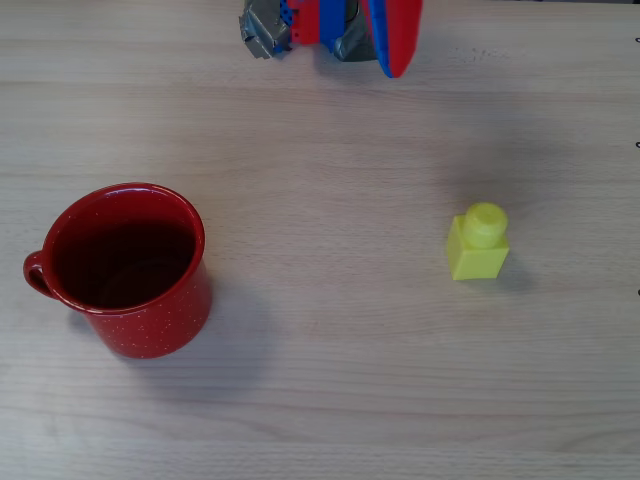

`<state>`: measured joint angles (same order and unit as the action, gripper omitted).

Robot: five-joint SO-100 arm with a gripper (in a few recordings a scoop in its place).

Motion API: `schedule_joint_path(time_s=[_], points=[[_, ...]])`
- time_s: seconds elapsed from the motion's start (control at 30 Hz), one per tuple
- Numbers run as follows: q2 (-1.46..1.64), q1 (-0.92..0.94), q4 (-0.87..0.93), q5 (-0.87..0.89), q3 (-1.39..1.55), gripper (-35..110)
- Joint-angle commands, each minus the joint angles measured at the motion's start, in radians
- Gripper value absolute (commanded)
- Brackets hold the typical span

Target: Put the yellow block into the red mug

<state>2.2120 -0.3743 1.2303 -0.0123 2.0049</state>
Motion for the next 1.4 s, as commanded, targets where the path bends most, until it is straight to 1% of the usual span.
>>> schedule_joint_path(time_s=[0.0,0.1,0.27,0.4,0.47,0.6,0.73,0.83,0.9,1.03,1.2,1.37], points=[[-0.049,-0.046,0.035,0.048,-0.144,0],[-0.172,-0.080,0.080,0.135,-0.272,0],[-0.345,-0.103,0.101,0.247,-0.471,0],[-0.449,-0.115,0.103,0.356,-0.574,1],[-0.489,-0.124,0.095,0.394,-0.606,2],[-0.575,-0.141,0.104,0.449,-0.666,10],[-0.626,-0.144,0.107,0.472,-0.695,23],[-0.653,-0.132,0.109,0.453,-0.693,29],[-0.676,-0.118,0.107,0.443,-0.681,36],[-0.709,-0.109,0.104,0.439,-0.696,39],[-0.765,-0.106,0.037,0.433,-0.718,37],[-0.861,-0.107,0.011,0.425,-0.785,37]])
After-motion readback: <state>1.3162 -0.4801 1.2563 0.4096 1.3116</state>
